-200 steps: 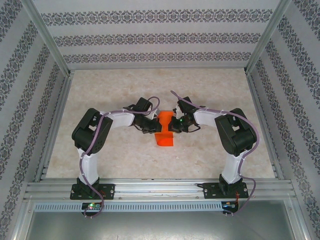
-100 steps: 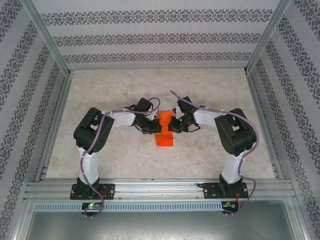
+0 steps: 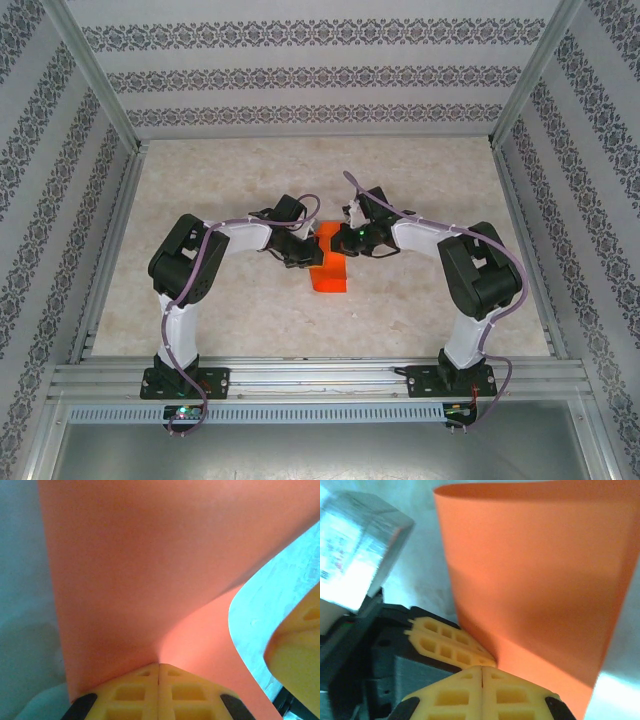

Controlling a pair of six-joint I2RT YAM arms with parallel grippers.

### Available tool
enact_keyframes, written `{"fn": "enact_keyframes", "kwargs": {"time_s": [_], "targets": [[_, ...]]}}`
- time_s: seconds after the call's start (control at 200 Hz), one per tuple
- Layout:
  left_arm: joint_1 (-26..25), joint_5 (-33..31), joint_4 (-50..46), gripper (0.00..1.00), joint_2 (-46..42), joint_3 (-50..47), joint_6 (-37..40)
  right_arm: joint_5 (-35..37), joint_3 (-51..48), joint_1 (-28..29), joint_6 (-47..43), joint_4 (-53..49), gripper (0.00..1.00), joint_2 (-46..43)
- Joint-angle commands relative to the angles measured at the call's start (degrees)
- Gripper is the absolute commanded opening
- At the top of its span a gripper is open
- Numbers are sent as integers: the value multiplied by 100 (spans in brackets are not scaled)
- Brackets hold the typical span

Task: Fold a paper plane with a square sheet of paper (fold left side to right side)
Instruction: Hold the square sheet of paper at the center of the table.

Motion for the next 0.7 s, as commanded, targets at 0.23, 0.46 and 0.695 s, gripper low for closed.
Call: {"fn": "enact_keyframes", "kwargs": {"time_s": [0.23,0.46,0.695], "targets": [[-37,-268,-417,7,325,30,-31,-150,386,133,161,517,0,678],[-45,-234,-483,7,309,55,-26,253,404,142,126,264,0,964],[-59,-89,-549,7,154,-237,-27,603,341,107,112,-111,0,1163]]}}
